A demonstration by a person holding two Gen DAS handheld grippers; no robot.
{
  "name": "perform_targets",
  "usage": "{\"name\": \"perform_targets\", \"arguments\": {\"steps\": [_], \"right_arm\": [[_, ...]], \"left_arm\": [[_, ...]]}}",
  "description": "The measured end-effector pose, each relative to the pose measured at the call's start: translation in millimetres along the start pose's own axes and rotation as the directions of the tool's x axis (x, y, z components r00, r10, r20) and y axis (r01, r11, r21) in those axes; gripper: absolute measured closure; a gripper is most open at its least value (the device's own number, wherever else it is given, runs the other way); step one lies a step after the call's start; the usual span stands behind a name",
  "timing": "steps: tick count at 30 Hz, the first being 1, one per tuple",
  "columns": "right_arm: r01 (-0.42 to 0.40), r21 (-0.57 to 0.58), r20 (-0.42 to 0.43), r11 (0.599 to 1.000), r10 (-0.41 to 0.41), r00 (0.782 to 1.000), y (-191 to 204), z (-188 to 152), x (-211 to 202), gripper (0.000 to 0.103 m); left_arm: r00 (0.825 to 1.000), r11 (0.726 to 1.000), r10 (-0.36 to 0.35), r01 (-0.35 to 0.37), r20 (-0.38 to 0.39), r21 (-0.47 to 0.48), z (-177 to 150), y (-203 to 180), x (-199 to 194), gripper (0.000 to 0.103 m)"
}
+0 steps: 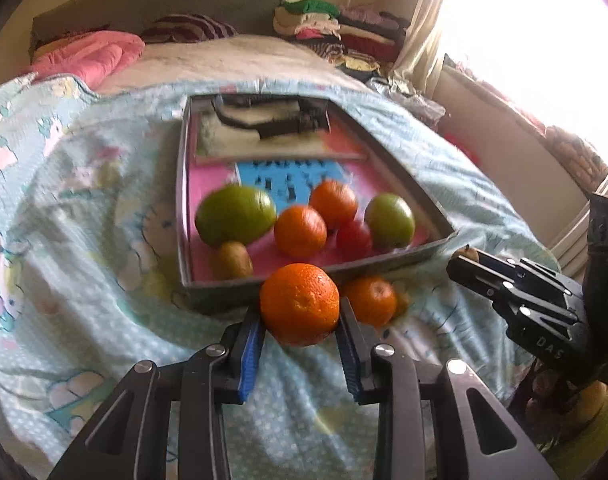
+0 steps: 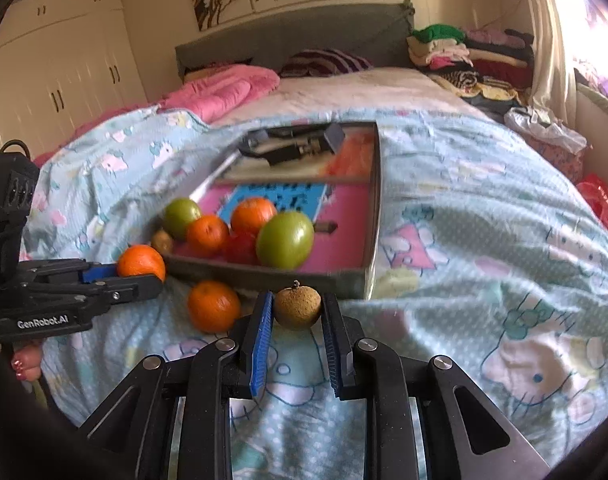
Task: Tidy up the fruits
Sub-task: 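Lift the orange and brown fruit into the tray and open both tools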
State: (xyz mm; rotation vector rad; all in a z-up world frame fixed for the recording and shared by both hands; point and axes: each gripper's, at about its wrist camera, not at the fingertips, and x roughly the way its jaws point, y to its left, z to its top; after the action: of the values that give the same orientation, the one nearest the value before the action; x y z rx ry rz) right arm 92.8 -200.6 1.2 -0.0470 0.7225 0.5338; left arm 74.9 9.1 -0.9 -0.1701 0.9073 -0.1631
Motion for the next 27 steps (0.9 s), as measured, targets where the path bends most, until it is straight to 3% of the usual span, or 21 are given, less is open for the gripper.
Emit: {"name": "perform_targets", "arguments": {"steps": [9,13,27], "right_arm": [[0.036,-0.026,0.047,0.999,-0.035,0.998,-1.7,23.5,-9.8,0.078],[0.062,-0.027,0.056,0.998,-0.061,0.997,-5.3,34.7,-3.9,0.078],[0.061,-0.048,-0.009,0.997,-0.062,0.998,-7.3,33.8,25.9,0.078]], "left_arm": [[1.000,1.000,0.013,-0.013,0.003,-0.005,23.4,-6.1,3.9,0.068],[1.000,1.000,-0.016,0.016,-0.004,-0.014,29.3,-12.2,11.9,0.068],[0.999,0.999,0.030,-0.028,-0.043,0.027,33.9,-25.3,36.6,0.068]]}}
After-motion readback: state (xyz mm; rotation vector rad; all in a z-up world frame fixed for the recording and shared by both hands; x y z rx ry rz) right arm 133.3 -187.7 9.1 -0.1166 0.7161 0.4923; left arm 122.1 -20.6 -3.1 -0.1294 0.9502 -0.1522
